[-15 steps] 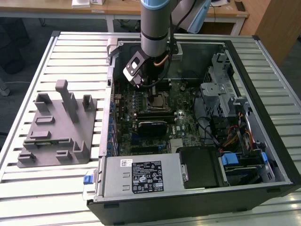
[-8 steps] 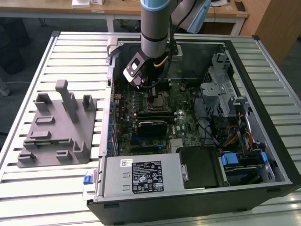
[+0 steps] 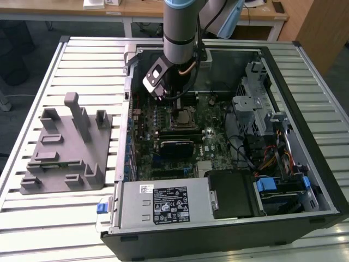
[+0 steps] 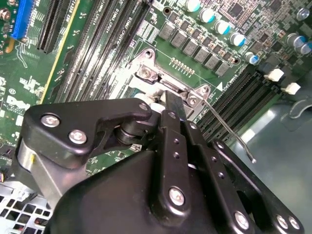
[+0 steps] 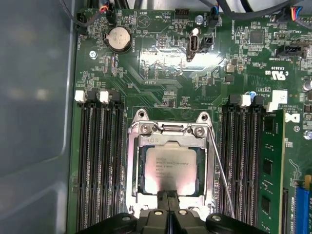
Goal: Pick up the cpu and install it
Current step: 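Close the cpu cover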
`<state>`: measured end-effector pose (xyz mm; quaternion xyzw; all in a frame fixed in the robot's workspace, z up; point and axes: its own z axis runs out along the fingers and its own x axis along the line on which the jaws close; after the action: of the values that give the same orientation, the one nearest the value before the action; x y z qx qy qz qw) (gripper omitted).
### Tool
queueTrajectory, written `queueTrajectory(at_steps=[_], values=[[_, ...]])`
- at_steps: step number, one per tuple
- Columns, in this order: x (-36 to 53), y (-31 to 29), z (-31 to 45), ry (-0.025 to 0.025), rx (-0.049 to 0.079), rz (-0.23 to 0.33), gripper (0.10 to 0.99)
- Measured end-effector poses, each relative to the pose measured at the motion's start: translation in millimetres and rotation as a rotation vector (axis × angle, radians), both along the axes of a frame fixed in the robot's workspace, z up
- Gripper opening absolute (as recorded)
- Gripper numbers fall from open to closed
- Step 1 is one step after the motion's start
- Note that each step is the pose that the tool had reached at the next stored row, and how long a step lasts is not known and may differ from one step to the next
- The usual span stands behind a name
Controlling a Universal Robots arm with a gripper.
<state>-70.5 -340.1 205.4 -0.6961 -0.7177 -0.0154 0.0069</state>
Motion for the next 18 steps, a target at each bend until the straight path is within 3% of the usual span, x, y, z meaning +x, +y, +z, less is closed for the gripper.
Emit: queueTrajectory(at_steps=[4, 18], values=[[1.4, 0.0, 0.3, 0.0002, 0.000, 0.000, 0.106], [22.6, 0.0, 0.2, 0.0006, 0.000, 0.000, 0.106]])
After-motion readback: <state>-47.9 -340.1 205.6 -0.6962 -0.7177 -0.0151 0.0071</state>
